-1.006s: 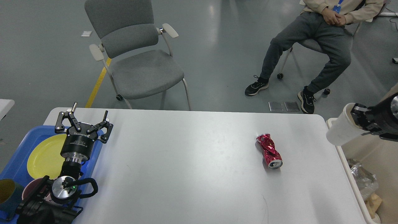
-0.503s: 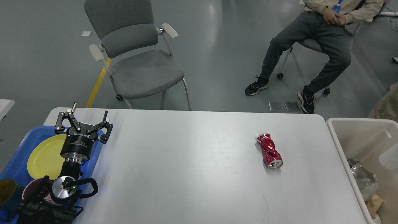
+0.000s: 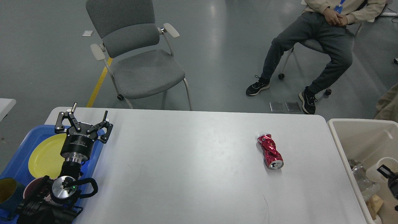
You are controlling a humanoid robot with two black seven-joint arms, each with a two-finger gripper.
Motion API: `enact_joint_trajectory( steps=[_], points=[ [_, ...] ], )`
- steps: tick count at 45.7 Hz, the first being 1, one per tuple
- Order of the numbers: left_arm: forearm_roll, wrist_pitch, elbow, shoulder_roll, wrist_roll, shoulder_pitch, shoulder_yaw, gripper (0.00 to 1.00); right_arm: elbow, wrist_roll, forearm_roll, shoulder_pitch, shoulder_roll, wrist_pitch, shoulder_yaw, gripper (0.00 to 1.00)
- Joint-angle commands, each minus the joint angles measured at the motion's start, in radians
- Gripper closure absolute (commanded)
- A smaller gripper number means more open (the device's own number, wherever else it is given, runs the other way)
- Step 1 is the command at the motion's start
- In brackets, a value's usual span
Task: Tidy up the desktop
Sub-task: 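Release the paper cup in the bin with the right gripper, then raise the right gripper out of the bin over the red can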
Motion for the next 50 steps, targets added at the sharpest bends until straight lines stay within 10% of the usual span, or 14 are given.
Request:
enact_joint_trajectory(
  steps=[1,11,18,40,50],
  points=[
    [0.000,0.000,-0.001,0.000,0.000,0.000,0.000,0.04,-0.009,-0.002,0.004,-0.043,0.018,-0.041,0.000,1.00],
    [0.000,0.000,0.000,0.000,0.000,0.000,0.000,0.04,-0.013,-0.002,0.009,-0.060,0.021,-0.047,0.003,1.00],
    [0.000,0.000,-0.001,0.000,0.000,0.000,0.000,0.04,-0.012,0.000,0.009,-0.069,0.030,-0.169,0.013,0.00],
    [0.000,0.000,-0.001,0.000,0.000,0.000,0.000,0.04,0.023,0.000,0.009,-0.058,0.020,-0.211,0.017,0.00],
    [0.000,0.000,-0.001,0.000,0.000,0.000,-0.001,0.04,0.256,-0.004,-0.014,0.150,-0.100,-0.070,-0.004,0.00]
  ],
)
